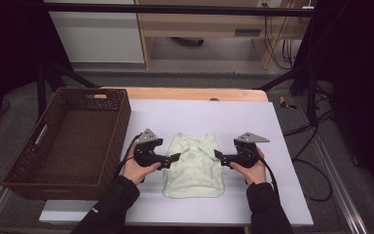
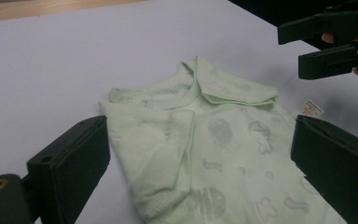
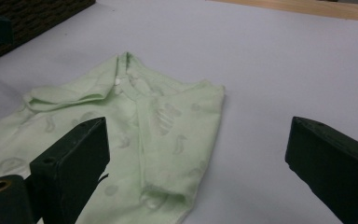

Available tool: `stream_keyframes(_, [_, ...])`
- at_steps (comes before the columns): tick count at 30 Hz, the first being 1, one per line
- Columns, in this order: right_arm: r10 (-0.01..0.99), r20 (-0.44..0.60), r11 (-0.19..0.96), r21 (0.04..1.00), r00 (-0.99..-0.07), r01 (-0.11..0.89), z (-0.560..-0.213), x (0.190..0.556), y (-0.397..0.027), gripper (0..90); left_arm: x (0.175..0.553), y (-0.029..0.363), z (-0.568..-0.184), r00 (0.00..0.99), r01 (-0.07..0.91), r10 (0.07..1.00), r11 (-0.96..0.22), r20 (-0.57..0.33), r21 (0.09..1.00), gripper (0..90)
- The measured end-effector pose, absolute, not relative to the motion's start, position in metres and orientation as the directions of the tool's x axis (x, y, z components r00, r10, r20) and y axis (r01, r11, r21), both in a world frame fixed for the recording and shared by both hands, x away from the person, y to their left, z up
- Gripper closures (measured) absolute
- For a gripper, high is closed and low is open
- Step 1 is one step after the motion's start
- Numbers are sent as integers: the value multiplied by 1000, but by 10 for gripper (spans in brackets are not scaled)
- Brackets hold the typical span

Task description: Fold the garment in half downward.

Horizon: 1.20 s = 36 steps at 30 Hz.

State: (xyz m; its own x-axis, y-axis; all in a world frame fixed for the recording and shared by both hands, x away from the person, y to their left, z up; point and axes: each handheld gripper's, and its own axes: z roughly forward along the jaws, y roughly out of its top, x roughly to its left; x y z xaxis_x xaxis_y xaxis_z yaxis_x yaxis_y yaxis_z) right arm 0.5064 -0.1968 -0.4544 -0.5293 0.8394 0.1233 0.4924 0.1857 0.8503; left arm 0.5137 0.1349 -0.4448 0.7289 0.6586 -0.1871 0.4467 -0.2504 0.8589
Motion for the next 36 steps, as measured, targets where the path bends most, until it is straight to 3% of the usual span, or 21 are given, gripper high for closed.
stream_keyframes(9, [853,113,191,841,-509,507,-459,527,-192,153,534,128,-452,691,476,701,-260,-175,840,53])
stream_keyframes(20, [860,96,206,833,-501,513,-473,545,-188,284,553,124,-466,652,502,740,-263,-162,824,178])
stream_keyframes(36, [847,88,246,810,-525,532,-481,558,-178,517,566,120,-484,611,539,779,-280,-141,794,505])
